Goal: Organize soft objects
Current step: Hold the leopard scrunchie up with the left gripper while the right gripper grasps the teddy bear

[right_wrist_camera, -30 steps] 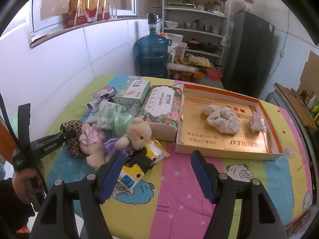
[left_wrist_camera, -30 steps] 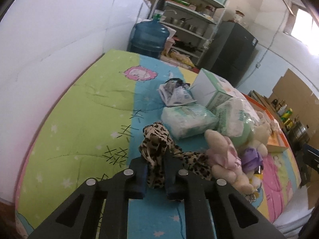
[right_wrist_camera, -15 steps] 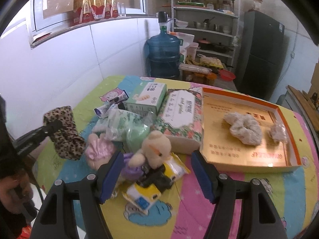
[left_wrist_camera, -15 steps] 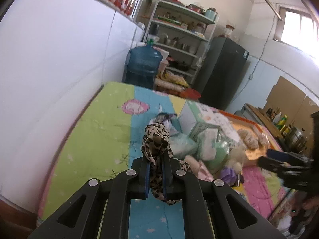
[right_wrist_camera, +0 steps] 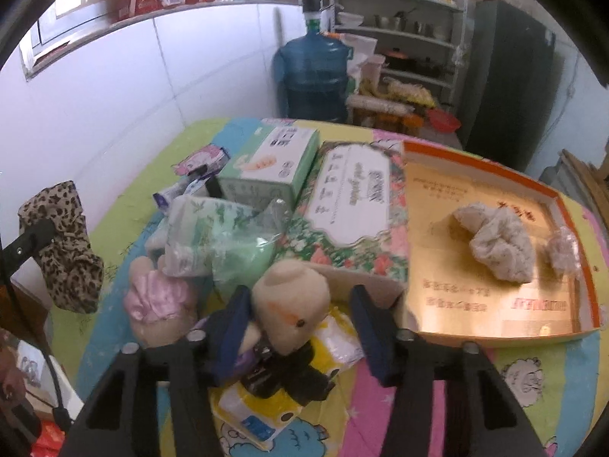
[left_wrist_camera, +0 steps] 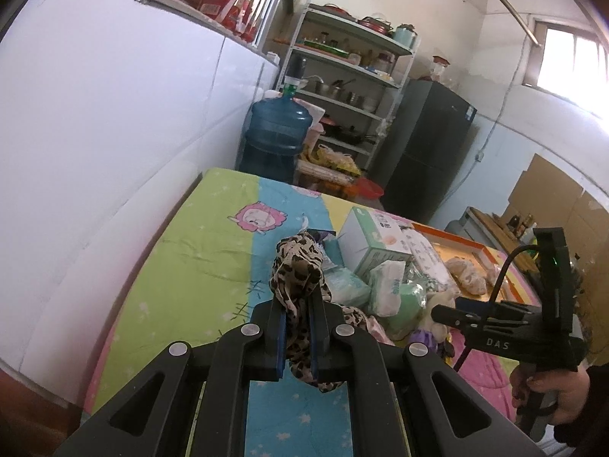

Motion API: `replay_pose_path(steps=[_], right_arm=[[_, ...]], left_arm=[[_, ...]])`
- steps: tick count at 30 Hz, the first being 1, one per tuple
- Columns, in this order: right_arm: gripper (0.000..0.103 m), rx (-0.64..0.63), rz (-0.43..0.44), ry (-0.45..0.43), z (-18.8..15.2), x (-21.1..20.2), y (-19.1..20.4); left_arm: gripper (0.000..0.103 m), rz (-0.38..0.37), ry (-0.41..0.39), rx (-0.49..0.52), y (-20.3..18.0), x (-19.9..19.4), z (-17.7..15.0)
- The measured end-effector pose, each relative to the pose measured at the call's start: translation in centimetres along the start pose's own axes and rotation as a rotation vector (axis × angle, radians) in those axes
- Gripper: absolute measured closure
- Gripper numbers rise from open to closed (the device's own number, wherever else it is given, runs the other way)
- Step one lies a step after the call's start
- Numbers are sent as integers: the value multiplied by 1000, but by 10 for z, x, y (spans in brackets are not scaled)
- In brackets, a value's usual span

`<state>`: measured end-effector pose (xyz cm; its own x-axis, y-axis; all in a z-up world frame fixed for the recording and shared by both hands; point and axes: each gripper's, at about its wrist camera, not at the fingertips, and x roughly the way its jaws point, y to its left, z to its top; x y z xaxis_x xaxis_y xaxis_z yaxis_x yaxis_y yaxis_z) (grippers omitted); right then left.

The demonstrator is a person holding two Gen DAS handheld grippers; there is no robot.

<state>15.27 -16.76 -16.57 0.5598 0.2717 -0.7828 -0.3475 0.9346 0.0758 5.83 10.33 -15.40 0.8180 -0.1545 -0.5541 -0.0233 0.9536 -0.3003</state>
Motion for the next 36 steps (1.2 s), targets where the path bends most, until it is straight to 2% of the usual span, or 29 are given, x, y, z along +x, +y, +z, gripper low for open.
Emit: replay_pose_path(steps=[3, 6, 23, 36], right_arm=[[65, -19, 10, -7, 0, 0, 5], [66, -35, 8, -16, 0, -2, 8], [67, 24, 25, -116, 2, -49, -2], [67, 72, 9, -194, 1, -88, -14]], left_arm=[[95, 7, 5, -6, 1, 0, 0], [95, 8, 5, -8, 2, -1, 0], [95, -58, -10, 41, -14, -6, 12], [95, -142, -12, 109, -52, -12, 24]])
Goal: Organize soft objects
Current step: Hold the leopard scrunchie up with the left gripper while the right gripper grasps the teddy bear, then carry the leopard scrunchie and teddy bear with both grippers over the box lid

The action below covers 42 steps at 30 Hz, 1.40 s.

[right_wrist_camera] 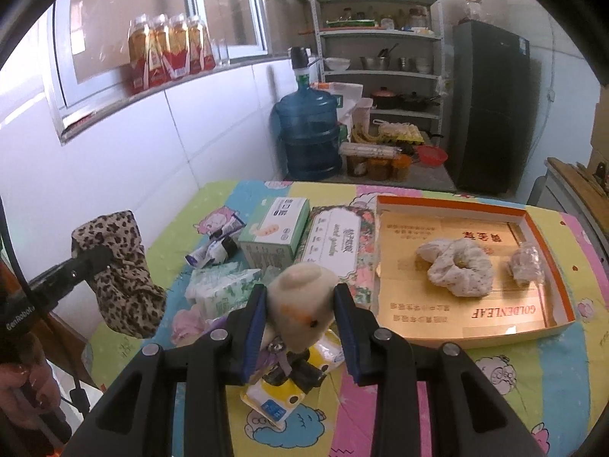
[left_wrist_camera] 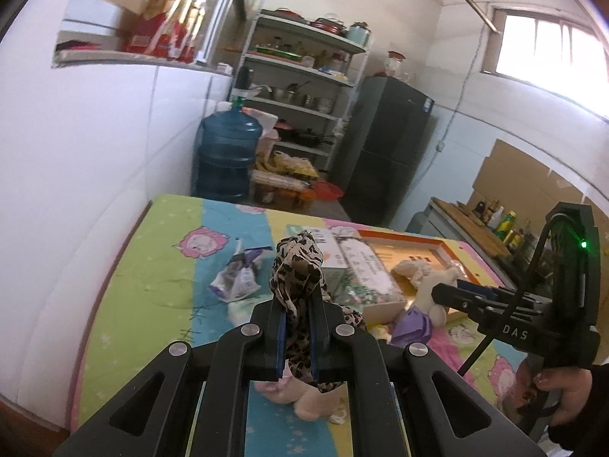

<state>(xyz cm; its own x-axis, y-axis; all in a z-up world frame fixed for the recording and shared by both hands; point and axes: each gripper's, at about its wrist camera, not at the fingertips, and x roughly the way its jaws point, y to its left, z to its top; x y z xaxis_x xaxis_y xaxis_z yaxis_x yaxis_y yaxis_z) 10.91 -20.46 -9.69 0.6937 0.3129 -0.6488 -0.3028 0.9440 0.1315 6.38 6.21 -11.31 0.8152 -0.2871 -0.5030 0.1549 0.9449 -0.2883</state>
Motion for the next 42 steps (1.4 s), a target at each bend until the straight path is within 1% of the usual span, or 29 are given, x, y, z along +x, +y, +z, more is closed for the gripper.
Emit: replay_pose_path(steps=[10, 17, 24, 28, 35, 42], right_arm=[[67, 42, -64, -59, -3, -29, -22], [67, 104, -125, -86, -9, -49, -54], [67, 171, -185, -110, -16, -67, -96], [67, 198, -214, -119, -18, -75, -119], [67, 231, -246, -126, -17, -79, -155], [67, 237, -258, -121, -13, -74, -186]], left_arm=[[95, -88, 23, 62, -37, 9, 7], [95, -167, 51, 107, -73, 25, 10], [95, -234, 78, 134, -110, 45, 13], [95, -259, 92, 148, -131, 60, 15], [95, -277, 110, 152, -164, 87, 19], [95, -279, 126, 143, -184, 116, 20]])
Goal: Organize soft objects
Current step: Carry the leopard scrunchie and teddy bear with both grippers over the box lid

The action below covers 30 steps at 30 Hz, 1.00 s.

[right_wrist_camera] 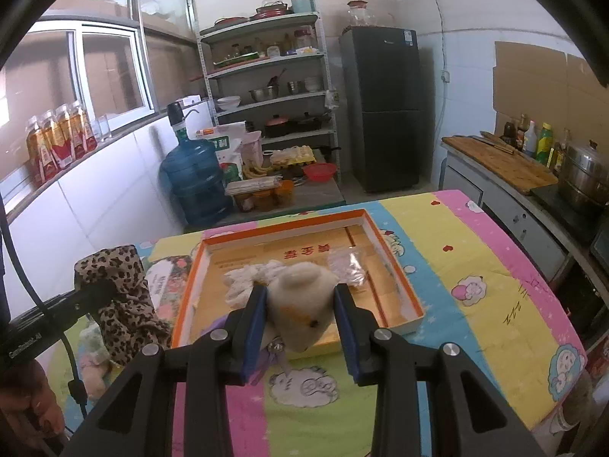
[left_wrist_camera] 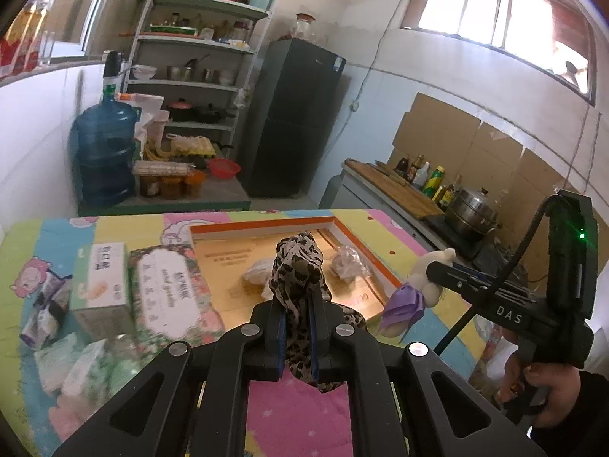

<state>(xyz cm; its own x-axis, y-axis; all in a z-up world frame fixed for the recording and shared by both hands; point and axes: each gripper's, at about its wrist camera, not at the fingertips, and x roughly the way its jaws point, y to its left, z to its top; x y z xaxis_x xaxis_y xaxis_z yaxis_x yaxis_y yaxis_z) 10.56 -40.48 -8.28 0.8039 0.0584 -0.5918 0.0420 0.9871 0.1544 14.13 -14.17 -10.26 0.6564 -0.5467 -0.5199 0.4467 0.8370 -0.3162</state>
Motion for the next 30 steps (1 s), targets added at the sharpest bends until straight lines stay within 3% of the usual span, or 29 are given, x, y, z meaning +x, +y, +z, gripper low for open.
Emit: replay_pose_path(steps=[30], right_arm=[[67, 1, 62, 148, 19, 100, -81]], left_arm=[[95, 99, 109, -96, -19, 136, 6]])
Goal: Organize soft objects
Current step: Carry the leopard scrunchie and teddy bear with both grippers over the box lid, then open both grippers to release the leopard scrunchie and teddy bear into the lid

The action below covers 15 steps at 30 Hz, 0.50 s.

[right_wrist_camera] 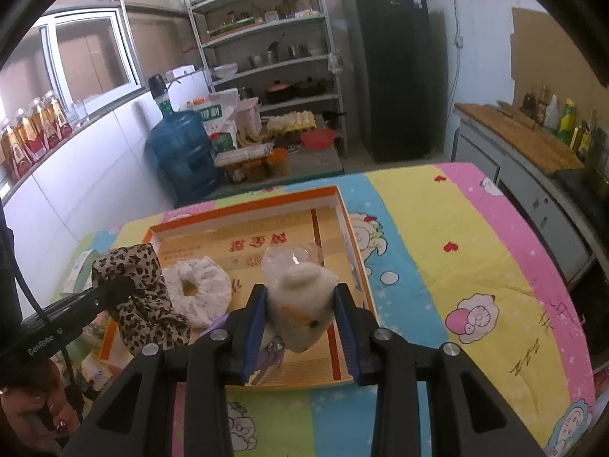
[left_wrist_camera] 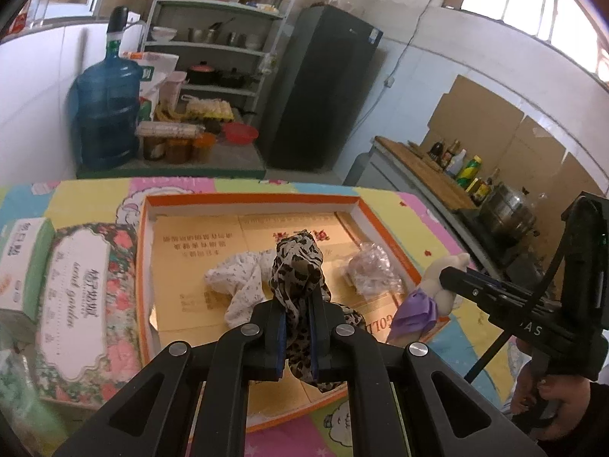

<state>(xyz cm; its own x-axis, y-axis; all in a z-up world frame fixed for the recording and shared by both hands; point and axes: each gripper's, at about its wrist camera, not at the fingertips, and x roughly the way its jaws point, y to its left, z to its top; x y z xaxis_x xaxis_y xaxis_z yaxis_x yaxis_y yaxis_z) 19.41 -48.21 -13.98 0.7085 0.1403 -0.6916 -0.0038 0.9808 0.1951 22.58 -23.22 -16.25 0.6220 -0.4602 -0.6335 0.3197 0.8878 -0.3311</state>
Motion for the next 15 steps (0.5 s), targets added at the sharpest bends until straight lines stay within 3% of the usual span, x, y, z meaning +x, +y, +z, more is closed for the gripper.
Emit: replay_pose_path(steps=[15], right_arm=[[66, 12, 27, 64, -8, 29, -8]], left_arm=[[94, 30, 71, -33, 11, 35, -13]])
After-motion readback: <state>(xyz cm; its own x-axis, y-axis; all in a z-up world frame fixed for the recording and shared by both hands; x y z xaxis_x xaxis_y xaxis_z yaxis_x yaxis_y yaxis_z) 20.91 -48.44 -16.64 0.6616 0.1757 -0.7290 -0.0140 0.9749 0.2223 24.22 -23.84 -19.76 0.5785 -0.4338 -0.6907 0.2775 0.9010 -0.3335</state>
